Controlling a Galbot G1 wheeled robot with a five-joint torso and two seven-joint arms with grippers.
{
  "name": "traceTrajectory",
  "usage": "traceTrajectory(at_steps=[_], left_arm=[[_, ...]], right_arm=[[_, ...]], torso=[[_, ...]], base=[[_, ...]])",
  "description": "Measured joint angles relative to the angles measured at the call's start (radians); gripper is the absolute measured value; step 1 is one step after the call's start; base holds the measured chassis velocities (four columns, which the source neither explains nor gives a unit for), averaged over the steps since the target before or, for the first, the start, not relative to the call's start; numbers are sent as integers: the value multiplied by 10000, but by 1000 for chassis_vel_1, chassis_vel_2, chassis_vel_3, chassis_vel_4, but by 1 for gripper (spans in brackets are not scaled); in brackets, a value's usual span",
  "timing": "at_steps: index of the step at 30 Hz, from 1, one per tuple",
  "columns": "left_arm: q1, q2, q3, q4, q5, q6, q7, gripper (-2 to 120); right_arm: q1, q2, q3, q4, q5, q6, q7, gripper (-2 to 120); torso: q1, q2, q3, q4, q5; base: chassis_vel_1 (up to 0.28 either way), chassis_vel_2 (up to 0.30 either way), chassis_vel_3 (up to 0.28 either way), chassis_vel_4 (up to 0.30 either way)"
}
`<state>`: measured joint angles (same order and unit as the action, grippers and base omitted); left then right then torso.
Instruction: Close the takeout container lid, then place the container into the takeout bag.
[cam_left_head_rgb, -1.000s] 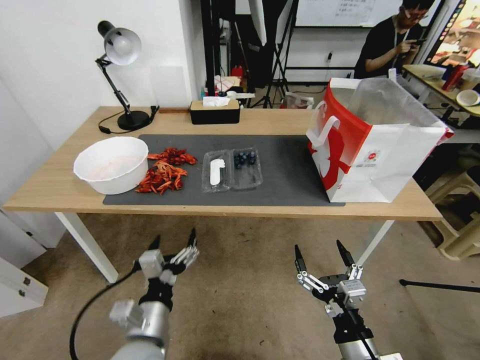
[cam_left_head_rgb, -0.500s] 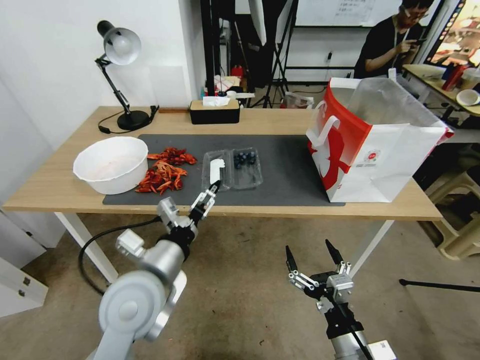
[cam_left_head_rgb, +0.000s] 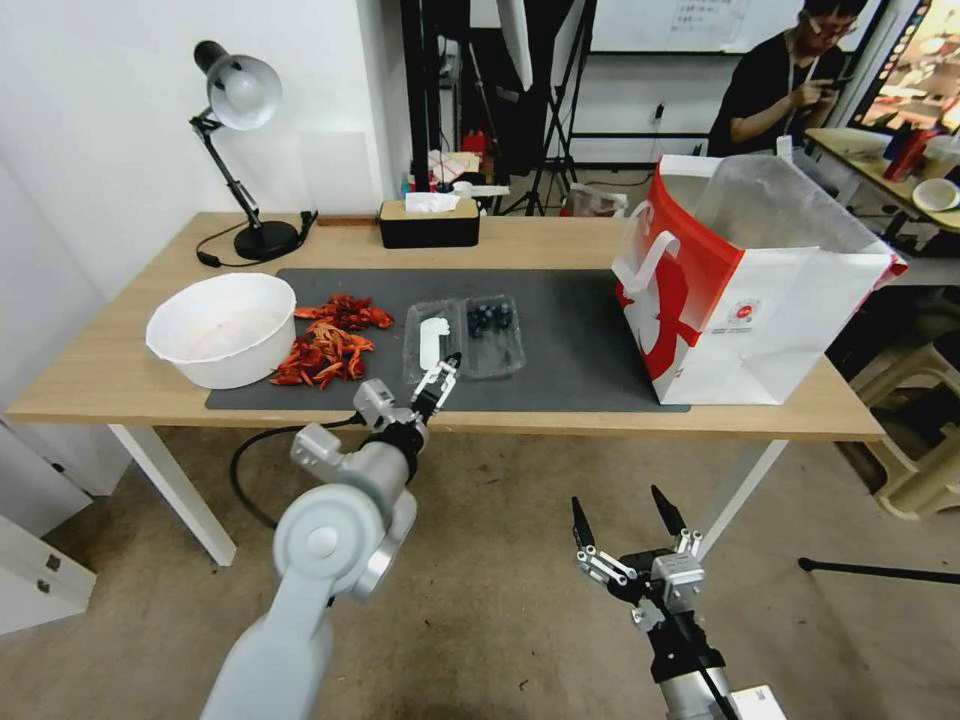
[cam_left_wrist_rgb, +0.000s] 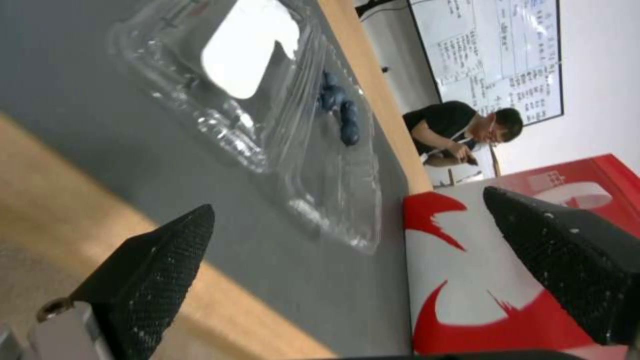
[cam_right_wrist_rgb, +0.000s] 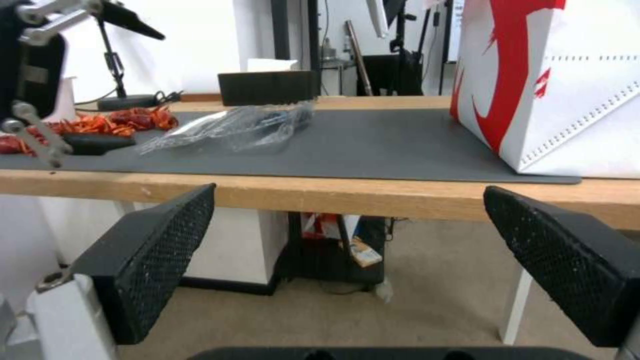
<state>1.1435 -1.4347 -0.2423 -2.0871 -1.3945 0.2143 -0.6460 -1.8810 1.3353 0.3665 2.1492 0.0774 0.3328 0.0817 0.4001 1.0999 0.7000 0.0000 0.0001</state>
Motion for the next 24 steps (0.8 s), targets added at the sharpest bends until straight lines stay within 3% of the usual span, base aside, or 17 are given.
traceTrajectory(at_steps=[12,24], left_arm=[[-936,-472,549,1147,721,-275,1,100],[-1311,-550,584,1749,855,-380,42,100]], right_arm=[[6,270,41,-167,-92,88,17,100],[116,299,91,-290,-63,81,49,100]], torso=[[0,1,1,0,-1],[-1,2,1,0,-1]], base=[[0,0,0,0],[0,0,0,0]])
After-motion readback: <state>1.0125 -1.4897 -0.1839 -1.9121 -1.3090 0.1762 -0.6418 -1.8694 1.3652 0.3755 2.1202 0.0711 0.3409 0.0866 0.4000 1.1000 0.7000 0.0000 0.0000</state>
